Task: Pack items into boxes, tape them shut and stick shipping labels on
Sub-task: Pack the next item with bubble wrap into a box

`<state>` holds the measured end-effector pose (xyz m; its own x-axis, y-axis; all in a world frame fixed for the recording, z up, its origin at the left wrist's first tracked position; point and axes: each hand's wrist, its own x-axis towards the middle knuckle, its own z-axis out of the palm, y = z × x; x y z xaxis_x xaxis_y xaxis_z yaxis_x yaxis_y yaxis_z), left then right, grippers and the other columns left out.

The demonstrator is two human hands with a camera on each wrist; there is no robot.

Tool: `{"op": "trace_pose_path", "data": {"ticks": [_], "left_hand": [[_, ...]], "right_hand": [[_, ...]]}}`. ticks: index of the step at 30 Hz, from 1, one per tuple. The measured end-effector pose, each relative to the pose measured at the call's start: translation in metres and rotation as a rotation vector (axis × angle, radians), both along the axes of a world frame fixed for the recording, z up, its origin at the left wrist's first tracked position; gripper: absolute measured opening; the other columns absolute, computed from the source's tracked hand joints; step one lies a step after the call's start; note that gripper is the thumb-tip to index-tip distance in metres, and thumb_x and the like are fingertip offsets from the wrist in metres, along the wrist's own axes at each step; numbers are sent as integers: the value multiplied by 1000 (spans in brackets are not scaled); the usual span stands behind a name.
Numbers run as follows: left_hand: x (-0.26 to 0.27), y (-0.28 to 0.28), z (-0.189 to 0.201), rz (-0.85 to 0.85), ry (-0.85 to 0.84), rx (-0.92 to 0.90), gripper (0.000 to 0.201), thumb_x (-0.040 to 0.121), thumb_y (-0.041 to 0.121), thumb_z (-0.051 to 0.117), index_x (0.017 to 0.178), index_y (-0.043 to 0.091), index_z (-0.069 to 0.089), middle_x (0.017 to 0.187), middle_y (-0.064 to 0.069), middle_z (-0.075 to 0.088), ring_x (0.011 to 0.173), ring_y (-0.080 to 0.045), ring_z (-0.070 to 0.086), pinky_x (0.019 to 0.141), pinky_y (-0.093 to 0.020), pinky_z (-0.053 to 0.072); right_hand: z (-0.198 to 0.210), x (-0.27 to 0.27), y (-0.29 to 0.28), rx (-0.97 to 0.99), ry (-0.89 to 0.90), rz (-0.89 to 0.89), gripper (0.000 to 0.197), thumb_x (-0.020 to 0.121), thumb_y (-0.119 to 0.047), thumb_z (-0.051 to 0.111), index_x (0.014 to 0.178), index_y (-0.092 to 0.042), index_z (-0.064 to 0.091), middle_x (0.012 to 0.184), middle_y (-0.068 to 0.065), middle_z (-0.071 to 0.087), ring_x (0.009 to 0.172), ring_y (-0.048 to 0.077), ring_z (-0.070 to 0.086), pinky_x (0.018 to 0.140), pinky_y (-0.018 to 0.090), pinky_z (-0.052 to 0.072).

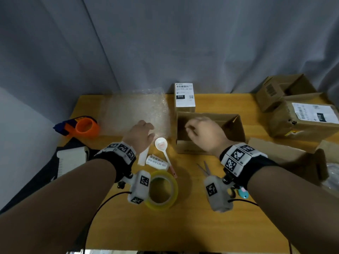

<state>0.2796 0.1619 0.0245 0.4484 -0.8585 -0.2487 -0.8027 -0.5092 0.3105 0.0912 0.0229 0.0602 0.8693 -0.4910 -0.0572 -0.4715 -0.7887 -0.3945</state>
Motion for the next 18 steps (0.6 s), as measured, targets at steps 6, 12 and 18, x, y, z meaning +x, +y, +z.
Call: {"op": "trace_pose_path", "data": {"ticks": [6, 12, 18], "left_hand": [[33, 8, -28, -25, -7, 168, 38, 95, 23, 49, 132, 13, 49, 133, -12, 41, 118, -29, 48, 100, -34, 39], [67, -21, -39, -97, 12, 159, 58, 93, 24, 55, 145, 13, 31, 147, -14, 29, 130, -31, 36, 108, -38, 33], [85, -25, -67, -98, 12, 276, 79, 85, 36, 66, 148, 19, 22, 151, -11, 25, 132, -31, 35, 106, -46, 37]], "right_hand": [[-17, 54, 52, 8, 100, 201, 19, 92, -16, 48, 101, -17, 65, 101, 2, 63, 95, 22, 59, 80, 32, 47], [-22, 98, 38, -217, 579, 193, 19, 95, -18, 45, 101, -15, 63, 104, 4, 64, 99, 23, 58, 86, 34, 39], [-55, 114, 49, -95, 726, 106, 14, 96, -15, 49, 104, -8, 59, 85, 0, 52, 84, 20, 58, 70, 30, 45]]}}
